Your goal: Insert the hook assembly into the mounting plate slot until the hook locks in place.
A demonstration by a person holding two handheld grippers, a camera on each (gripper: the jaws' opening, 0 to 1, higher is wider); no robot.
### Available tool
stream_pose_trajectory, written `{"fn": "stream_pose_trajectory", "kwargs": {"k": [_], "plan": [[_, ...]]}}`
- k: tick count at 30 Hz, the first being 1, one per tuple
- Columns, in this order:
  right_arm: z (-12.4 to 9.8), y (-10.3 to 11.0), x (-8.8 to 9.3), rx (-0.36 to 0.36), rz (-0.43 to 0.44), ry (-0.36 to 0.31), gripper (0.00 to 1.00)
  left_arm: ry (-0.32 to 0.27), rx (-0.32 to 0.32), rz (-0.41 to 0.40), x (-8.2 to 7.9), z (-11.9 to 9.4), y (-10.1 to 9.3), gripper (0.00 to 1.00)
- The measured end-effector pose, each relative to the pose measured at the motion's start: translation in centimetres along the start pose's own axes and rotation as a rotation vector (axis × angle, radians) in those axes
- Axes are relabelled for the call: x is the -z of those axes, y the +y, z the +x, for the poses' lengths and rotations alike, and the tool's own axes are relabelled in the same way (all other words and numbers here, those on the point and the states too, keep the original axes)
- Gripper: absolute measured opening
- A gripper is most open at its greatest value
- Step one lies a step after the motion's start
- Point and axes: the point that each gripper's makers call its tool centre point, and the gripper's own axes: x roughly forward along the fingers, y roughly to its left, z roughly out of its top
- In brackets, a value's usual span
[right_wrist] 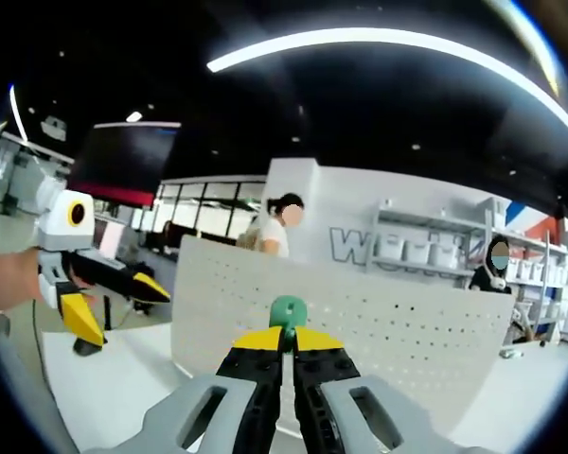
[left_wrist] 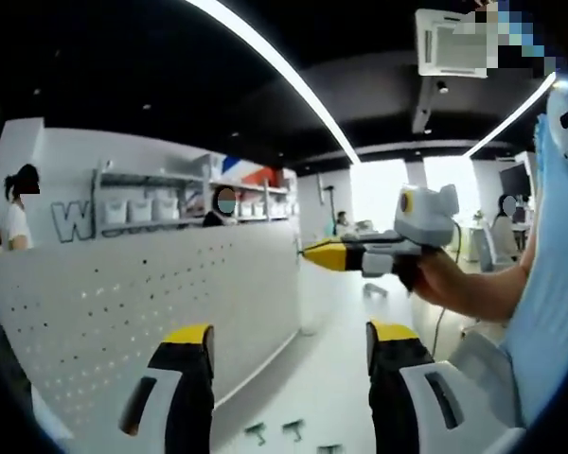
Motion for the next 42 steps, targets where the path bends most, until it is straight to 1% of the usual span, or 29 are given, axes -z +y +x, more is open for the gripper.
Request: {"fn": "stream_pose_trajectory", "kwargs": {"k": [3, 10, 17, 19, 21, 31, 37, 42], "plan": [[0.0, -0.5, 0.1, 0.011, -0.001, 0.002, 0.01, 0.007, -0.008, -0.004, 0.4, -0.5, 0.1, 0.66], [0.2, -2.5, 0.3, 0.056, -0.007, 0.007, 0.01, 0.017, -0.025, -0.024, 1.2, -1.5, 0.3, 0.67], [0.4, -4.4, 0.3, 0.098, -0.023, 0.007, 0.01, 0.026, -0.026, -0.04, 1.7, -1.8, 0.2, 0.67], [0.5, -5.3, 0.2, 0.121, -0.035, 0.007, 0.01, 0.031, -0.025, -0.042, 1.9, -1.8, 0.2, 0.66], [0.7, -5.9, 0.2, 0.13, -0.029, 0.003, 0.01, 0.027, -0.024, -0.049, 1.9, -1.9, 0.2, 0.67], [1.9, -8.5, 0.4, 0.184, -0.04, 0.003, 0.01, 0.037, -0.028, -0.053, 2.2, -2.2, 0.3, 0.66], [3.1, -9.5, 0.5, 0.197, -0.036, -0.005, 0.01, 0.041, -0.029, -0.052, 2.3, -2.2, 0.3, 0.66], [4.6, -9.7, 0.5, 0.189, -0.045, -0.008, 0.01, 0.043, -0.032, -0.051, 2.4, -2.3, 0.4, 0.66]]}}
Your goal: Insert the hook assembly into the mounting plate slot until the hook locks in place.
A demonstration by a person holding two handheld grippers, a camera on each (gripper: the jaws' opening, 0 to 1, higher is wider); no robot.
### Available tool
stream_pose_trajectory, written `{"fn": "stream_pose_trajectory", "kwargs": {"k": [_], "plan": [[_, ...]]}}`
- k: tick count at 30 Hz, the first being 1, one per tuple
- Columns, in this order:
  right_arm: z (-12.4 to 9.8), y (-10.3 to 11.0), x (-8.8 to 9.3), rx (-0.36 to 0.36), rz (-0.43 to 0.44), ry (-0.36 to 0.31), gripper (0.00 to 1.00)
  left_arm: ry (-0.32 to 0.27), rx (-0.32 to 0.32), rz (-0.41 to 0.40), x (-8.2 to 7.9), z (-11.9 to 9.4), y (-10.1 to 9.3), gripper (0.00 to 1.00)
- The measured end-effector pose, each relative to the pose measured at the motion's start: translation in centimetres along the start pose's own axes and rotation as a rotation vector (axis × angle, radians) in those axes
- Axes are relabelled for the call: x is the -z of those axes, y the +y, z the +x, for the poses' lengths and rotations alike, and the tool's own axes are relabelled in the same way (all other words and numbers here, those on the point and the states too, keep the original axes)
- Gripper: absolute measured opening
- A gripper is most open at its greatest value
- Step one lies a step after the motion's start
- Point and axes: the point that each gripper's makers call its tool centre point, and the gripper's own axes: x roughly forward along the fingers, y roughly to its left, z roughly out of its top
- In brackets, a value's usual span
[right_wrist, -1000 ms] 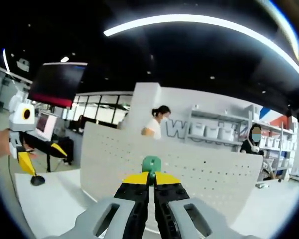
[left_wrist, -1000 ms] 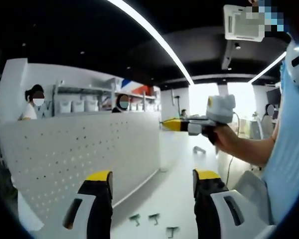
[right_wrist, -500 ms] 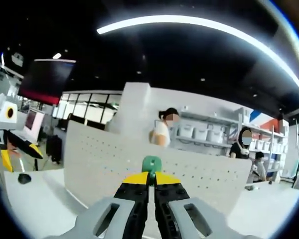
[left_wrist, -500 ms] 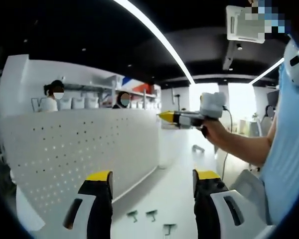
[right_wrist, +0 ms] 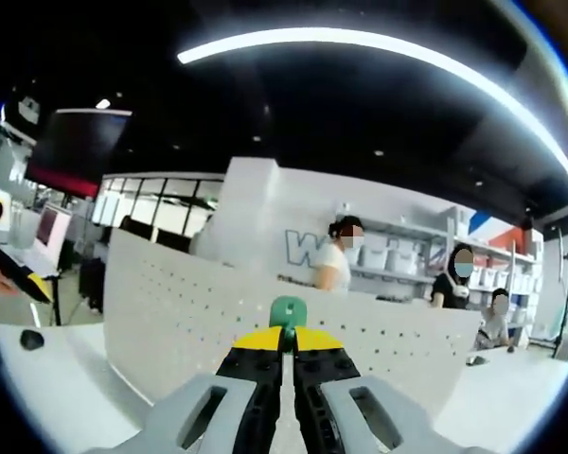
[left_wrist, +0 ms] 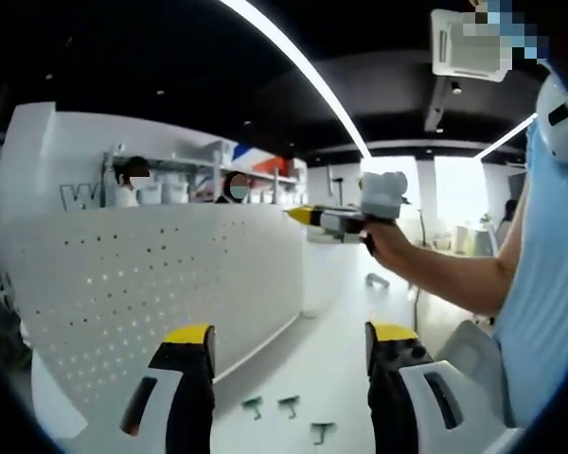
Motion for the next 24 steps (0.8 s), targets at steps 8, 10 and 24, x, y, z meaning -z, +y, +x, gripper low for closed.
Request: {"fn": "stream_pose_trajectory", "kwargs": {"k": [8, 10, 24], "plan": [[2.6, 0.5, 0.2, -0.019, 0.003, -0.003, 0.01, 0.004, -0.011, -0.004, 0.2, -0.2, 0.4, 0.66], [3.2, 0.7, 0.2, -0.023, 0.002, -0.004, 0.01, 0.003, -0.015, -0.006, 0.2, -0.2, 0.5, 0.65], [6.1, 1.1, 1.7, -0.01, 0.022, 0.006, 0.01, 0.005, -0.032, -0.012, 0.5, -0.5, 1.4, 0.65]]}}
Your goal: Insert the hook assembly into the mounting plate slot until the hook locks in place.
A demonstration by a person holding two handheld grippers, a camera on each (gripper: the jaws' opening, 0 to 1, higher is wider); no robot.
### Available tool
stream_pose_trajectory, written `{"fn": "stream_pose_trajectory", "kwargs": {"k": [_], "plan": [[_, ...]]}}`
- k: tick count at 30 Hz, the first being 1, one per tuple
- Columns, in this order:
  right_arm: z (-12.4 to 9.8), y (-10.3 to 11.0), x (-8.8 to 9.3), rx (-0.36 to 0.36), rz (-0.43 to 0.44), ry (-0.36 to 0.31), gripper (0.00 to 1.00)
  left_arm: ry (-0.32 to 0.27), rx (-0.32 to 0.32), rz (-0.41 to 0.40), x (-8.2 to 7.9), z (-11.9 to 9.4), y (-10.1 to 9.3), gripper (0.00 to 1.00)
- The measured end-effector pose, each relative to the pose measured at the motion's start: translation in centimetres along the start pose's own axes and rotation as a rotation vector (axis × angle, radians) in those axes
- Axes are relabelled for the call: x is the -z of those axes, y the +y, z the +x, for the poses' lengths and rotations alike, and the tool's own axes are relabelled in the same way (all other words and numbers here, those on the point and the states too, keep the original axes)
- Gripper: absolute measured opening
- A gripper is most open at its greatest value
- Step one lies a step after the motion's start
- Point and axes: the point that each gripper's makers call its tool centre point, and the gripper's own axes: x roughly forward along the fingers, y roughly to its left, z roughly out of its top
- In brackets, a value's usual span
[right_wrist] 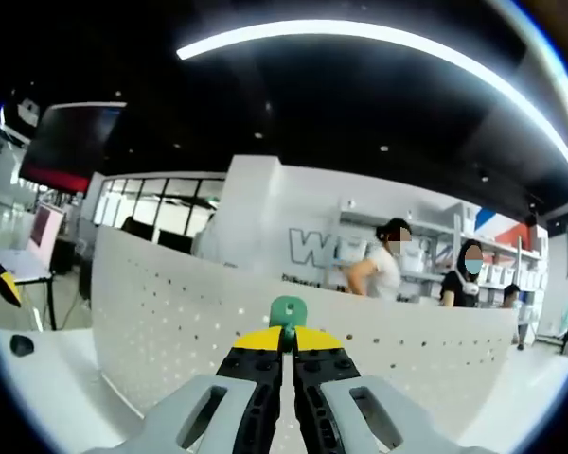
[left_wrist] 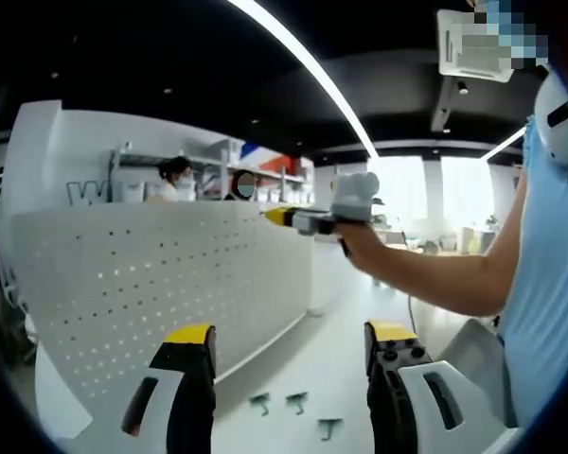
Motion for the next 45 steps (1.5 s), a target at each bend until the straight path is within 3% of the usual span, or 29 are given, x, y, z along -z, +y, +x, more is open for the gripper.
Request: {"fn": "stream_pose_trajectory", "kwargs": {"k": [21, 45], "plan": [[2.5, 0.0, 1.7, 0.046, 0.077, 0.02, 0.01, 0.007, -0.008, -0.015, 0.6, -0.3, 1.1, 0.64], [3.2, -0.3, 2.7, 0.086, 0.05, 0.048, 0.01, 0.006, -0.009, -0.023, 0.8, -0.3, 1.7, 0.63]]}}
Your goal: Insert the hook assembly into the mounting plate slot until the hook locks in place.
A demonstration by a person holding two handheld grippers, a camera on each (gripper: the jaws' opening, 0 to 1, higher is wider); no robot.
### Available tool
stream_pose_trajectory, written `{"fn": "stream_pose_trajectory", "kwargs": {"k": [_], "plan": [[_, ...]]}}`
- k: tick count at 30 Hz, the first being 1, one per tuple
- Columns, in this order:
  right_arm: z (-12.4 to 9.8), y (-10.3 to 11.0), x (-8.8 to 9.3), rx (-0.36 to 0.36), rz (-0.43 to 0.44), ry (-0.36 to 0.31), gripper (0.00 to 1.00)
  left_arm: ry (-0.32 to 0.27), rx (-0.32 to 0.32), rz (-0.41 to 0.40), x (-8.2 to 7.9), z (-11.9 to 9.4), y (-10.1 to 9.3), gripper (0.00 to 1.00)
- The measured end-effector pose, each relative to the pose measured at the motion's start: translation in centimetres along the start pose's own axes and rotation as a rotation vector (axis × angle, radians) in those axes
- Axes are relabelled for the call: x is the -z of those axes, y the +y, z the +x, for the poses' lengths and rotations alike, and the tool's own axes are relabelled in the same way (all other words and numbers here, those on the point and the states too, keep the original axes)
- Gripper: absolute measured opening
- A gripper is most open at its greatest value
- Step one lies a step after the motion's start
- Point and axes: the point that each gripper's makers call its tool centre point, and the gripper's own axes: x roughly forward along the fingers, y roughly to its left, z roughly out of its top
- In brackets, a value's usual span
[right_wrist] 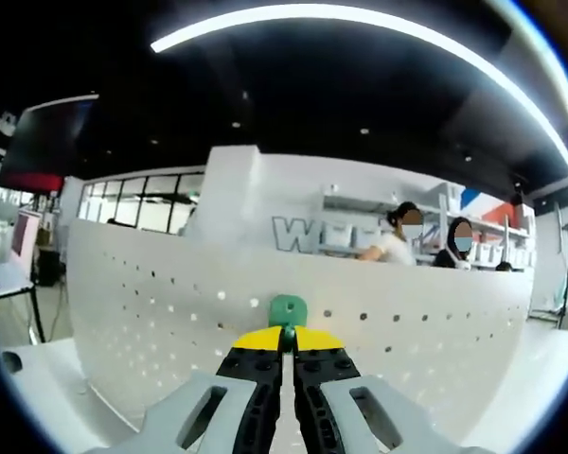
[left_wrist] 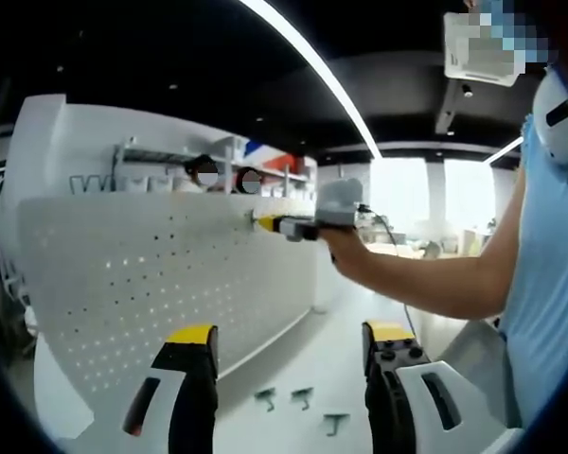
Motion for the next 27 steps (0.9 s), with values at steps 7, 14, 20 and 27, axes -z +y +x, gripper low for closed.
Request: {"fn": "stream_pose_trajectory", "kwargs": {"k": [7, 14, 20, 27], "plan": [[0.0, 0.42, -0.06, 0.008, -0.04, 0.009, 0.01, -0.004, -0.006, -0.002, 0.02, -0.17, 0.23, 0.63], [0.23, 0.25, 0.21, 0.022, -0.109, 0.026, 0.01, -0.004, -0.011, -0.003, 0.1, -0.25, 0.3, 0.63], [0.44, 0.1, 0.3, 0.038, -0.164, 0.05, 0.01, -0.003, -0.012, -0.003, 0.17, -0.25, 0.14, 0.62], [0.51, 0.0, 0.82, 0.035, -0.179, 0.077, 0.01, -0.005, -0.018, -0.005, 0.2, -0.42, 0.12, 0.62]]}}
